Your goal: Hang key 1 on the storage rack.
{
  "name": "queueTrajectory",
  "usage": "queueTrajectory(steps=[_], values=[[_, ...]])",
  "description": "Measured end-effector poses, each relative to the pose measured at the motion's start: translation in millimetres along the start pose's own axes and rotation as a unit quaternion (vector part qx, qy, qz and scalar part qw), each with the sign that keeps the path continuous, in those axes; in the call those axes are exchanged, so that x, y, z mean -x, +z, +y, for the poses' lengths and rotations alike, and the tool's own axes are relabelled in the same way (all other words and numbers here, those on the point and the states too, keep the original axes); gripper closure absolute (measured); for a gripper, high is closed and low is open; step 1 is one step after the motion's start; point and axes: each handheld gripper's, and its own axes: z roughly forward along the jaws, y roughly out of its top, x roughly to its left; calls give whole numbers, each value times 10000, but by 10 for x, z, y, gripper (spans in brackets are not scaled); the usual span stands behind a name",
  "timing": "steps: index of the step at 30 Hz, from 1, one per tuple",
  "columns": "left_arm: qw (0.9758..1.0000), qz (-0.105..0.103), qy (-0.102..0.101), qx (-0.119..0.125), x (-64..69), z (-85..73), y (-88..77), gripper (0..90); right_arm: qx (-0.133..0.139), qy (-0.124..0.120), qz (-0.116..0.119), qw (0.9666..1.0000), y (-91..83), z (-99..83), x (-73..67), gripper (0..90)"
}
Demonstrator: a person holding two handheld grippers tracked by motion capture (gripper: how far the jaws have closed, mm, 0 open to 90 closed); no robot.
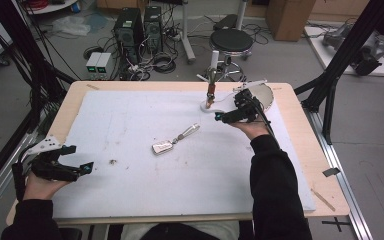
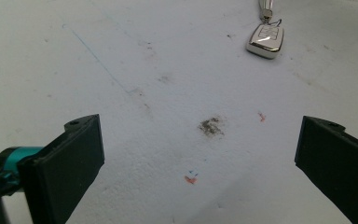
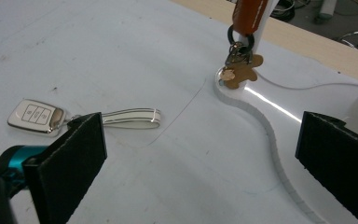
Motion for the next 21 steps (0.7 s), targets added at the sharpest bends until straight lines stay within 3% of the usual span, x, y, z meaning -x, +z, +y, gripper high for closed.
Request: queueTrajectory(steps=[21], values=[[10000, 18, -24, 5, -7, -12, -5, 17, 286, 8, 113, 9995, -224, -446, -89, 9]])
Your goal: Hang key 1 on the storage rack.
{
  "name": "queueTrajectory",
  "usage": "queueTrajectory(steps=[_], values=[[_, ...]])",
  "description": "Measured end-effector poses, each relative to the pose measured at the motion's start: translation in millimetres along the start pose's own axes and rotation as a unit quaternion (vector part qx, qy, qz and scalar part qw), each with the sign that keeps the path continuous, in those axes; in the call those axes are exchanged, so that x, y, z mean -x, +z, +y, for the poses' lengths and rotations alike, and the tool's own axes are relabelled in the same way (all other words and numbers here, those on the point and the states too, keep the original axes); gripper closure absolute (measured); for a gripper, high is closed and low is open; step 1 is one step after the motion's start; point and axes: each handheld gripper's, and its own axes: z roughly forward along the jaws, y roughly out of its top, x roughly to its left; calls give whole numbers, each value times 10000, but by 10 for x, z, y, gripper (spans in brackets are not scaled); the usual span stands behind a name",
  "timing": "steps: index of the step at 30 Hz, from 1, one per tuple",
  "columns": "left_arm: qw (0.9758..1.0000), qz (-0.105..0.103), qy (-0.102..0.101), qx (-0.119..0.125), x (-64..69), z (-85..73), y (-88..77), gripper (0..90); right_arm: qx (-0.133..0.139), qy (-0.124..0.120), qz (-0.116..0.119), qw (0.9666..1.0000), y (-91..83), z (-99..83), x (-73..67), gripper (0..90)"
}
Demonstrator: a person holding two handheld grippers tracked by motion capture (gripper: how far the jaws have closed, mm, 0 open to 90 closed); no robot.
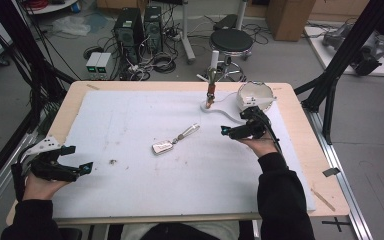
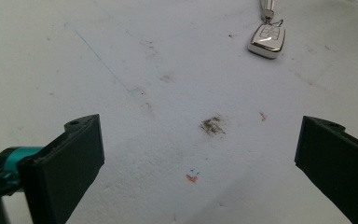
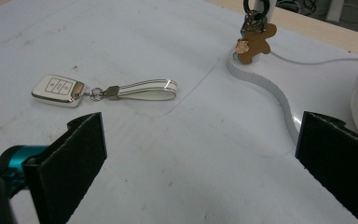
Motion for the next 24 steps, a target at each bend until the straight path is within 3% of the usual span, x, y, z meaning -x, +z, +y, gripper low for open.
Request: queueTrajectory(steps=[24], values=[[10000, 11, -29, 42, 2, 2, -15, 17, 374, 100, -34, 9992, -345, -682, -33, 9]])
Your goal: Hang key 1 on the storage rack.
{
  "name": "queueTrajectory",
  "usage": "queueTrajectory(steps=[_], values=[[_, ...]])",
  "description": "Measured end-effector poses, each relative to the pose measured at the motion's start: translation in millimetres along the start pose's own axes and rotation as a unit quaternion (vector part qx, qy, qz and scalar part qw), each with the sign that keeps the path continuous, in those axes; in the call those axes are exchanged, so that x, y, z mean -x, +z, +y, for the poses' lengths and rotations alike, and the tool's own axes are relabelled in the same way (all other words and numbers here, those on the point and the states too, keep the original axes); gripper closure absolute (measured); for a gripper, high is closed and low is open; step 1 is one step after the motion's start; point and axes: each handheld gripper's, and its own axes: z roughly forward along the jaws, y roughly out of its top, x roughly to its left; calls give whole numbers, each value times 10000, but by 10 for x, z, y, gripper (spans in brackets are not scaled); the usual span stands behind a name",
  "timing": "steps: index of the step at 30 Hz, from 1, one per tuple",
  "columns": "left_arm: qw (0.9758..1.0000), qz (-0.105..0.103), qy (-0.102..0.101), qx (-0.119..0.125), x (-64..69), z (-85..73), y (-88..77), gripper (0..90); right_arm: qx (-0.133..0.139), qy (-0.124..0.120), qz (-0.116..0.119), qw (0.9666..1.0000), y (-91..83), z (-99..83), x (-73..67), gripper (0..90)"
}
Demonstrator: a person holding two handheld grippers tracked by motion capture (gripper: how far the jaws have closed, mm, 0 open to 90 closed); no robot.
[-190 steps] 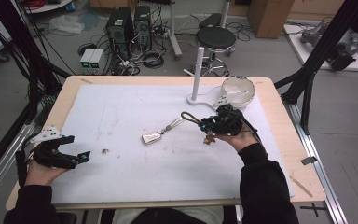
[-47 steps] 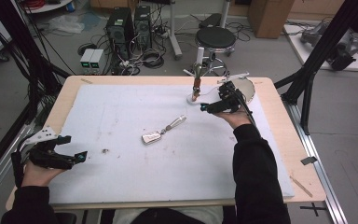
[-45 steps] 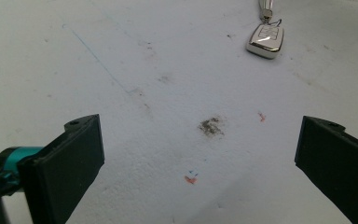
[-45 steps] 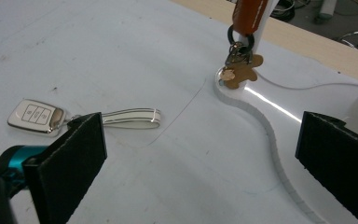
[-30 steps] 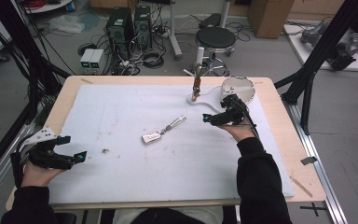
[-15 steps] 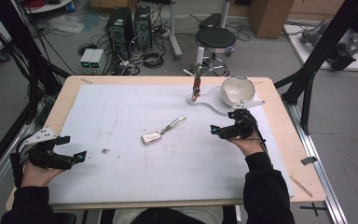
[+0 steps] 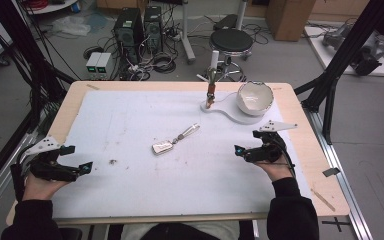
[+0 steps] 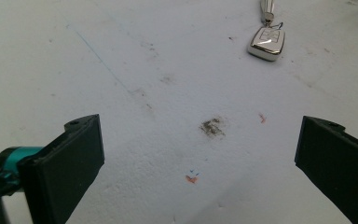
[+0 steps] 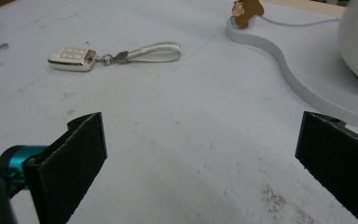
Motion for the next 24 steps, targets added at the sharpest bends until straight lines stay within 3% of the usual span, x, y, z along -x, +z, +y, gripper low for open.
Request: queueTrajectory(steps=[9, 24], values=[[10000, 24, 6, -14, -1, 2, 7, 17, 92, 58, -71, 9999, -121, -180, 2, 9], [10000, 16, 3, -49, 6, -1, 27, 17, -25, -80, -121, 9999, -247, -387, 21, 10]])
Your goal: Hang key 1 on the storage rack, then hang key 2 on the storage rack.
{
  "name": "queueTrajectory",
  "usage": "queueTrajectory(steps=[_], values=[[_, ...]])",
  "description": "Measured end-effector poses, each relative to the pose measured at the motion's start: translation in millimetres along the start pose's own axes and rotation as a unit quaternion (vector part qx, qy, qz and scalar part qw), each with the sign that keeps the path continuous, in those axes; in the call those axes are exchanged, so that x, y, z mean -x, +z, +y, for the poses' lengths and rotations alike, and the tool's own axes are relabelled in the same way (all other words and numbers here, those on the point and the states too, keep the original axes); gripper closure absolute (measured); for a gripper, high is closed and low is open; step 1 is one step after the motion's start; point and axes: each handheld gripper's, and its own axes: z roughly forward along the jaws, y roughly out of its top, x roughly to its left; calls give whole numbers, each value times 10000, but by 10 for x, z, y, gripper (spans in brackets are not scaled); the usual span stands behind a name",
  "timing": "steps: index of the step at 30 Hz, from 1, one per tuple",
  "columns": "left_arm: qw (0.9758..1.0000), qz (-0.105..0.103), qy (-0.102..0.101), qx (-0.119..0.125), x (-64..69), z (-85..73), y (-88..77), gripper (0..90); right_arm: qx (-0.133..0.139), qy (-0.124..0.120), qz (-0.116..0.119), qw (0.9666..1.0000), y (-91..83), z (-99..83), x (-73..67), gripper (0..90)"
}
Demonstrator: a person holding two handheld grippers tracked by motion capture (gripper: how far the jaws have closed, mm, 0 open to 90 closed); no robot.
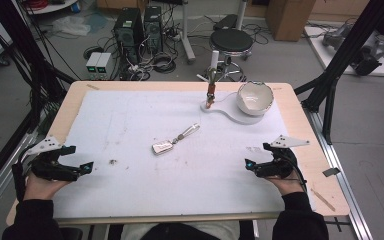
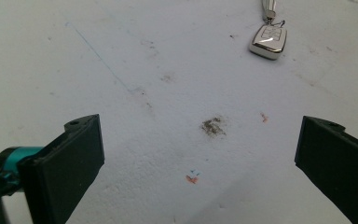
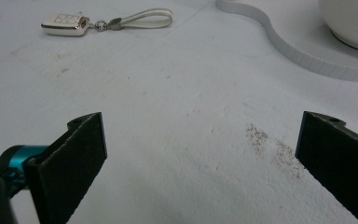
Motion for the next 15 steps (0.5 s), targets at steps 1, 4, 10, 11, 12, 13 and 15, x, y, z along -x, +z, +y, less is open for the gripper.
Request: queueTrajectory(steps=[1, 4, 10, 11, 12, 13, 15], values=[[10000, -5, 3, 0, 1, 1, 2, 17, -14, -20, -11, 10000, -5, -21, -1, 9], [10000, -29, 6, -1, 11, 15, 15, 17, 27, 75, 10, 10000, -21, -57, 2, 9], [9998, -154, -73, 29, 32, 106, 71, 17, 146, 101, -26, 9998, -56, -119, 24, 9], [9998, -187, -53, 50, 38, 124, 72, 17, 169, 97, -33, 9998, -55, -128, 25, 9], [9998, -210, -23, 74, 50, 154, 79, 17, 150, 104, -25, 9998, -56, -133, 25, 9], [9998, -211, -9, 71, 59, 172, 87, 17, 134, 82, -21, 9999, -52, -141, 24, 9], [9997, -228, 50, 20, 75, 218, 119, 17, 112, 60, -5, 9999, -49, -150, 14, 9]])
